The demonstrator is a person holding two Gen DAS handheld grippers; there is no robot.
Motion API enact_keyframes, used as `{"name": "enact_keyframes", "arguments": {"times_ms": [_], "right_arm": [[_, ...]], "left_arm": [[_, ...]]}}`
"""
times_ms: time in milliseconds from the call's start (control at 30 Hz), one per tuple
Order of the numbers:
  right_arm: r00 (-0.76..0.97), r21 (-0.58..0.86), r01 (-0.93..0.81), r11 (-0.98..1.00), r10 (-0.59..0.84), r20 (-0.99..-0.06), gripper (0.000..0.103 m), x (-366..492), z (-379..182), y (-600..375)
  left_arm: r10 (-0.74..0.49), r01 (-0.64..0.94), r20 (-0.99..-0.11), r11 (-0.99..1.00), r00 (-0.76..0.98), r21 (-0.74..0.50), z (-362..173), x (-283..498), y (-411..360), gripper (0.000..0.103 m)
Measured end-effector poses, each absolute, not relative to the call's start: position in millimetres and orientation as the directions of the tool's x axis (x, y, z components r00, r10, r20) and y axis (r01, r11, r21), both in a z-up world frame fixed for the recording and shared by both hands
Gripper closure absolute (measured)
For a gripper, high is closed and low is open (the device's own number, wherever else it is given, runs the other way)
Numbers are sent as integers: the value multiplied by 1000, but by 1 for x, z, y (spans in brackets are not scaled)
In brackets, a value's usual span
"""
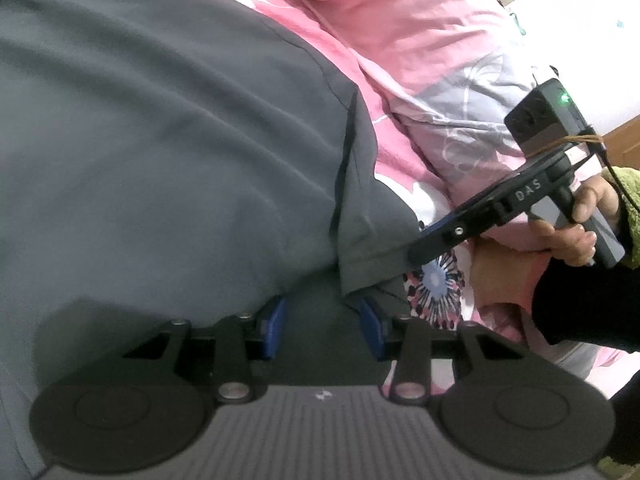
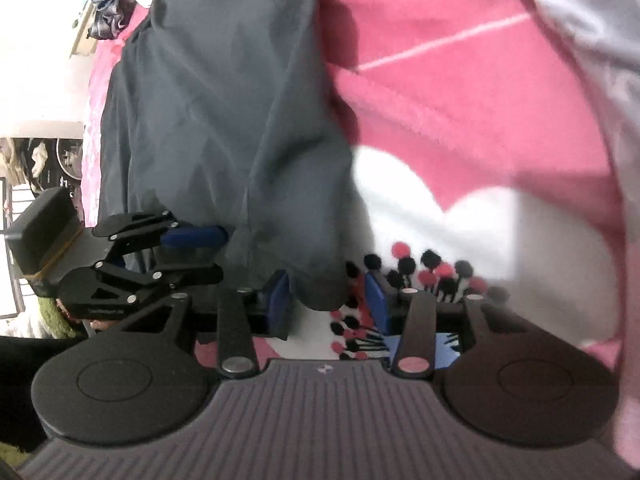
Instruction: Fold clothes
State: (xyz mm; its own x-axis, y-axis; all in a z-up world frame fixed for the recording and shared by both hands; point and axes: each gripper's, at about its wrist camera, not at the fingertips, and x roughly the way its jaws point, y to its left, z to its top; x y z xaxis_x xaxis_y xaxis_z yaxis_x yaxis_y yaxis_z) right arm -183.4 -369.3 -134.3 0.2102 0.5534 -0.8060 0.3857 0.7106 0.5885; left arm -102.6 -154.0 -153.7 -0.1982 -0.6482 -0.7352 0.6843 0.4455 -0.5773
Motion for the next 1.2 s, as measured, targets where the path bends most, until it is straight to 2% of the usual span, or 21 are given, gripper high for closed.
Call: {"name": "enact_keyframes", "arguments": {"times_ms": [33, 100, 133, 267, 467, 667, 767, 833, 900, 967, 1000, 1133, 1200], "right_arm": [[210, 589, 379, 714, 553, -806, 63, -182, -134, -368], [214, 591, 347, 728, 552, -806, 82, -180, -130, -364], [215, 592, 325, 738, 552, -806, 95, -178, -126, -361], [204, 563, 285, 775, 525, -826, 102, -177, -111, -359], [155, 417, 400, 816, 389, -908, 103, -191, -113, -380], [67, 144, 321, 936, 129, -989, 103, -193, -116, -372], [133, 207, 291, 934, 175, -975, 100, -194, -105, -371], [160, 238, 208, 949, 207, -965, 100, -193, -97, -366], [159, 176, 64, 982, 164, -974, 96, -193, -92, -353], [158, 75, -101, 992, 91, -983, 81, -196, -92, -333], [162, 45, -160, 986, 71, -984, 79, -197, -94, -324], [184, 33, -298, 954, 91, -979, 72, -195, -99, -299], [166, 95, -286, 954, 147, -975, 71, -188, -100, -300]], "left_arm": [[-647, 687, -737, 445, -197, -574, -153, -103, -154, 61], [-648, 698, -735, 434, -198, -570, -150, -105, -152, 60], [-647, 705, -736, 428, -198, -566, -149, -106, -150, 60], [-636, 733, -748, 416, -189, -539, -149, -111, -145, 60], [-626, 758, -761, 410, -171, -508, -149, -114, -144, 60], [-618, 771, -768, 404, -166, -492, -151, -114, -145, 60], [-617, 774, -770, 403, -164, -488, -152, -114, -145, 60], [-617, 772, -770, 406, -164, -489, -152, -114, -145, 60], [-617, 771, -770, 407, -163, -490, -152, -113, -144, 60], [-616, 771, -771, 409, -161, -487, -152, -114, -144, 60], [-614, 772, -773, 410, -159, -485, -152, -114, -143, 60], [-605, 779, -780, 408, -159, -475, -148, -117, -139, 60], [-601, 781, -783, 407, -162, -474, -144, -119, -132, 60]]}}
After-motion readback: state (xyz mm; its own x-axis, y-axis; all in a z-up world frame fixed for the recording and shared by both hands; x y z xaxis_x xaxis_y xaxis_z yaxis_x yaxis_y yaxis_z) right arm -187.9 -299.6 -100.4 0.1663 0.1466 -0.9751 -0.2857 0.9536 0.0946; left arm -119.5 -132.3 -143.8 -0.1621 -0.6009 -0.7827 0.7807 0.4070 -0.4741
